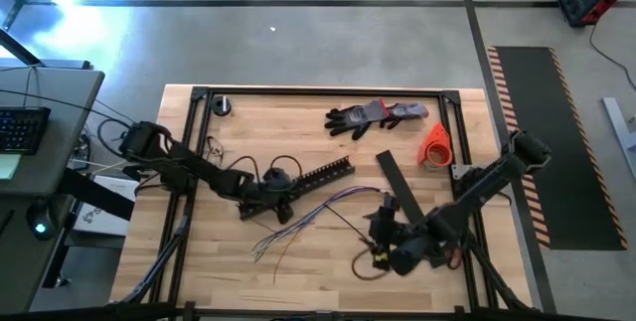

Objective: Ziptie cables
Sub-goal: Move the cable duct to the center of the table, then put the zip tied cable wires into black cable duct

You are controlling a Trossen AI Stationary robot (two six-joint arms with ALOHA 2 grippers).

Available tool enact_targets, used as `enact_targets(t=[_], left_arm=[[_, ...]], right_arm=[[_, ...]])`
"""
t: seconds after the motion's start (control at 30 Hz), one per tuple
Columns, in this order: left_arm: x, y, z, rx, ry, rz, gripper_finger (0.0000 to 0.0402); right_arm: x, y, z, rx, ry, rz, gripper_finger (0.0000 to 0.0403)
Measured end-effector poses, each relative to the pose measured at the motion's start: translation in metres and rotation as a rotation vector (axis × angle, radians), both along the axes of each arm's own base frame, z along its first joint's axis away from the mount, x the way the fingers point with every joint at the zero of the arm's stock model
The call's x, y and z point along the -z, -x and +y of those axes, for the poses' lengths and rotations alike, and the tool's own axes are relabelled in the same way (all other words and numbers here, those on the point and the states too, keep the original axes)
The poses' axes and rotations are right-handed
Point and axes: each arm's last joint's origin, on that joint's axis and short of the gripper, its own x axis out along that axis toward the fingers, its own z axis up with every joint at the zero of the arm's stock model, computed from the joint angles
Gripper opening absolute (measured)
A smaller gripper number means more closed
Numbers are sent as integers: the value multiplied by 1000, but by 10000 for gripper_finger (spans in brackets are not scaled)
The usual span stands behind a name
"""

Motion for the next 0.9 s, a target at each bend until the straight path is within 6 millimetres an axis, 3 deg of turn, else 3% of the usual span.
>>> enact_targets(t=[0.13,0.37,0.53,0.7,0.9], left_arm=[[-3,-10,-8,75,-41,5,0],[-18,-15,-12,113,-9,-20,28],[-34,-11,-8,108,-35,-24,69],[-58,-3,-6,127,-58,-72,105],[-83,7,-17,250,-126,-157,120]], right_arm=[[14,-7,-28,30,22,175,254],[59,-6,-84,-26,3,418,254],[75,-2,-121,-59,10,418,254],[99,15,-150,-26,-45,431,250],[116,24,-159,-12,-146,364,183]])
